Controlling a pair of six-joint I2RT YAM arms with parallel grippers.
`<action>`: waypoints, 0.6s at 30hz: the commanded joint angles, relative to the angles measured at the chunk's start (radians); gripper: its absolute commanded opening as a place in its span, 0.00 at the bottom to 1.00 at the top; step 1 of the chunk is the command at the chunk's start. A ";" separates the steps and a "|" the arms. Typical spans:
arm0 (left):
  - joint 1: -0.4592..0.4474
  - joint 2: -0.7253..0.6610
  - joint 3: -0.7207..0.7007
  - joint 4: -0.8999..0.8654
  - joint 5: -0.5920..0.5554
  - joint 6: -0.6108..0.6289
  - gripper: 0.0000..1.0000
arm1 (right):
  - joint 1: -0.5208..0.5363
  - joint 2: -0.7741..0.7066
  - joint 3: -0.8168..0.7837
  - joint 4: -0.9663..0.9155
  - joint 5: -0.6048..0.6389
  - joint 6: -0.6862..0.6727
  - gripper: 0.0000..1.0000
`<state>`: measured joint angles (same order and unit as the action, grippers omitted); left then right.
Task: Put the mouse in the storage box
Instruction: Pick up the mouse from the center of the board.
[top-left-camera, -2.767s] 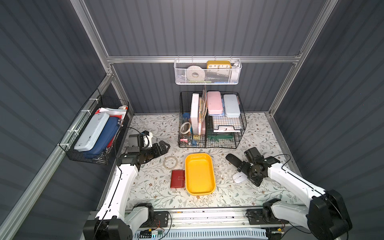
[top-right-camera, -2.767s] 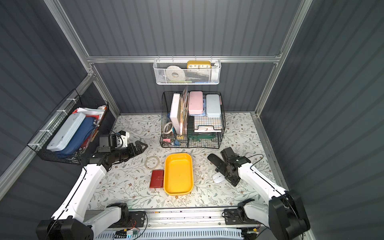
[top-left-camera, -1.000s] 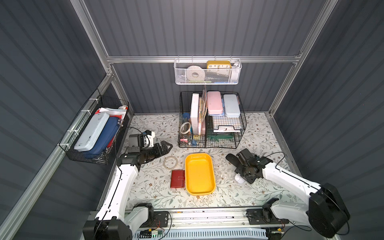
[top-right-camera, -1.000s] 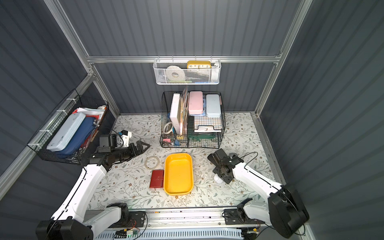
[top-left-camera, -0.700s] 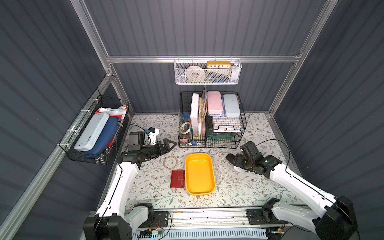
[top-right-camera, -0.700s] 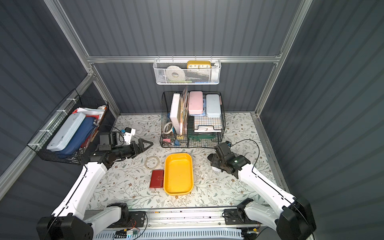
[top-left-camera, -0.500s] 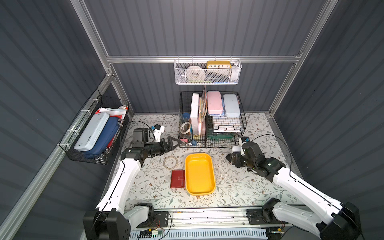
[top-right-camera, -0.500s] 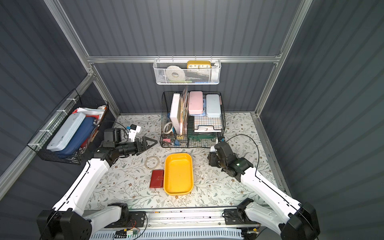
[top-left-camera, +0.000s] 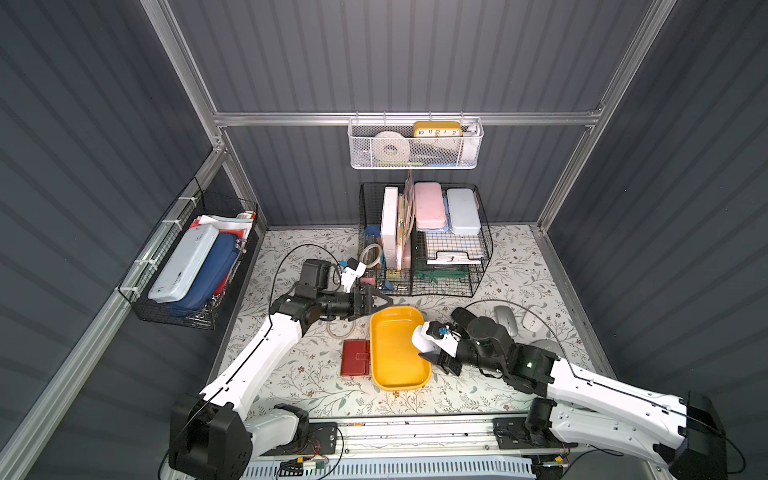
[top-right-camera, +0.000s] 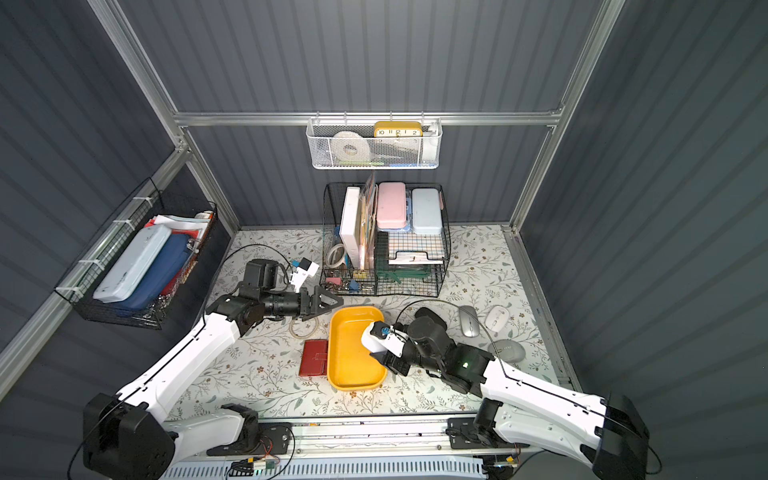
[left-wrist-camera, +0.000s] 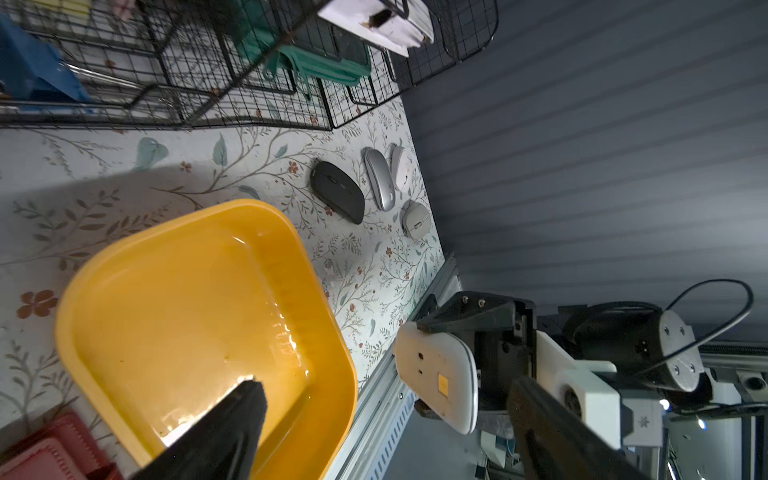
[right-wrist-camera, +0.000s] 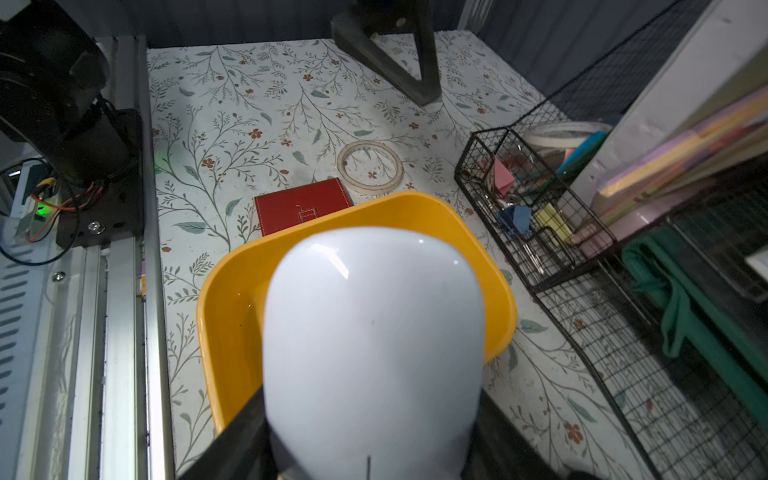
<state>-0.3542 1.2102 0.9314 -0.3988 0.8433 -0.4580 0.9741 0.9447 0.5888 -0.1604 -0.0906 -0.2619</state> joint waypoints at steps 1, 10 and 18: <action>-0.039 -0.022 -0.031 0.011 0.040 0.005 0.95 | 0.028 0.018 0.021 0.068 -0.031 -0.141 0.37; -0.144 -0.002 -0.027 0.018 0.009 0.008 0.89 | 0.032 0.074 0.067 0.073 -0.014 -0.148 0.37; -0.225 0.038 -0.029 0.017 -0.053 0.012 0.80 | 0.032 0.118 0.105 0.079 -0.009 -0.126 0.38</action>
<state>-0.5659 1.2449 0.9039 -0.3882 0.8116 -0.4580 1.0039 1.0573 0.6598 -0.1120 -0.1009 -0.3935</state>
